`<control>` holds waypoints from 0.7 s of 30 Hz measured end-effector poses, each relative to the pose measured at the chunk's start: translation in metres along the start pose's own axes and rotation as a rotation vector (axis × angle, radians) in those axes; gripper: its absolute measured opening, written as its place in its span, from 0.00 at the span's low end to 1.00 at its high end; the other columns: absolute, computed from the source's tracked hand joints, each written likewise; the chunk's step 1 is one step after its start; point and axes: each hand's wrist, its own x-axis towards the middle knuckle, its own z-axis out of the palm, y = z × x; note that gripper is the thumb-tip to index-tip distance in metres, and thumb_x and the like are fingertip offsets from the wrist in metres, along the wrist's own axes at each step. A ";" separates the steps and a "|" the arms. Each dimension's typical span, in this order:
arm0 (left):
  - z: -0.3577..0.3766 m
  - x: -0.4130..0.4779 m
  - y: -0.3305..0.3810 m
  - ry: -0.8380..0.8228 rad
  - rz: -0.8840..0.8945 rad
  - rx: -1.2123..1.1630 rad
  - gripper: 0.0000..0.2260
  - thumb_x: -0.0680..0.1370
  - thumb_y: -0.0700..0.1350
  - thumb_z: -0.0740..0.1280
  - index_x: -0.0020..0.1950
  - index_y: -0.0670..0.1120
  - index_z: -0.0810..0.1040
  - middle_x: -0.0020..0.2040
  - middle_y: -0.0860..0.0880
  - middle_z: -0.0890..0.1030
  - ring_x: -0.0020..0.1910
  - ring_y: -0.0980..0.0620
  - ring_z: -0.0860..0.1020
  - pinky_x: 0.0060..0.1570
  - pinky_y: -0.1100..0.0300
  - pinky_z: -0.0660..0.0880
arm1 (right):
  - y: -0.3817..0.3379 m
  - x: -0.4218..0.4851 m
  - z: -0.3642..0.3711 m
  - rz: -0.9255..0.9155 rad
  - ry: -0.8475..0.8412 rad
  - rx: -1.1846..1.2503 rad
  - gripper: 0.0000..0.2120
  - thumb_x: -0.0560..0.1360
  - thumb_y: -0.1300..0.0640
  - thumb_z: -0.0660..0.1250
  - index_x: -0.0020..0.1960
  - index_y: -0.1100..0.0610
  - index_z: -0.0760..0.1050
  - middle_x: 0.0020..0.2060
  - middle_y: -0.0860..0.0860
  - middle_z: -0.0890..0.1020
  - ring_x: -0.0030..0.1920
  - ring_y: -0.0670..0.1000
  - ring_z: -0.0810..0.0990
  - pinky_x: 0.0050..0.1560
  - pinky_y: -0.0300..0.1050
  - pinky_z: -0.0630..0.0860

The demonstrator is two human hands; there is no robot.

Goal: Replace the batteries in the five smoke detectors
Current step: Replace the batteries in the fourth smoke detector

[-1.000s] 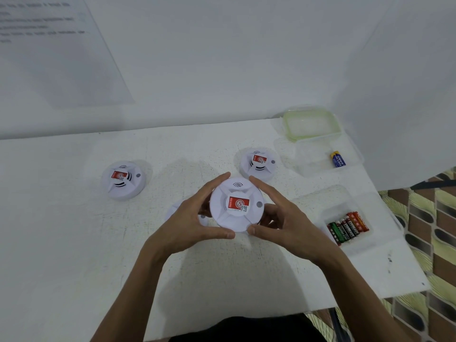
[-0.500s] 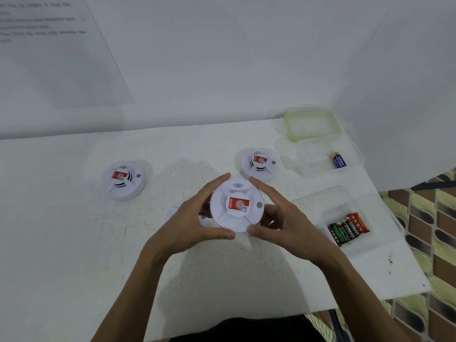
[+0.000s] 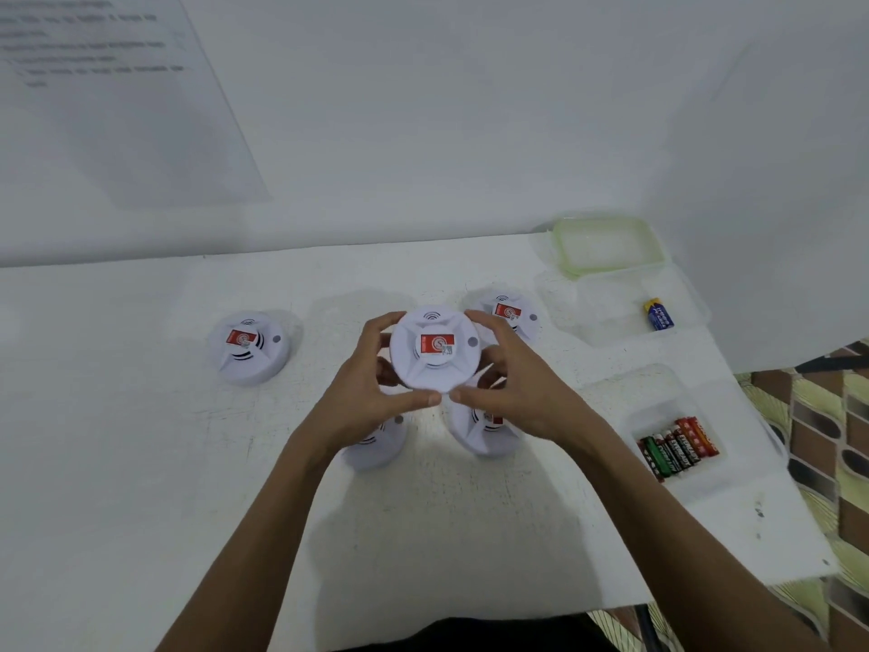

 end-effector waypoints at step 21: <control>-0.028 0.069 -0.054 0.080 -0.150 0.542 0.42 0.59 0.62 0.76 0.69 0.49 0.68 0.62 0.46 0.72 0.60 0.47 0.69 0.58 0.57 0.64 | 0.007 0.101 0.019 0.146 -0.159 -0.268 0.36 0.74 0.57 0.72 0.76 0.53 0.58 0.52 0.54 0.80 0.43 0.49 0.77 0.47 0.45 0.75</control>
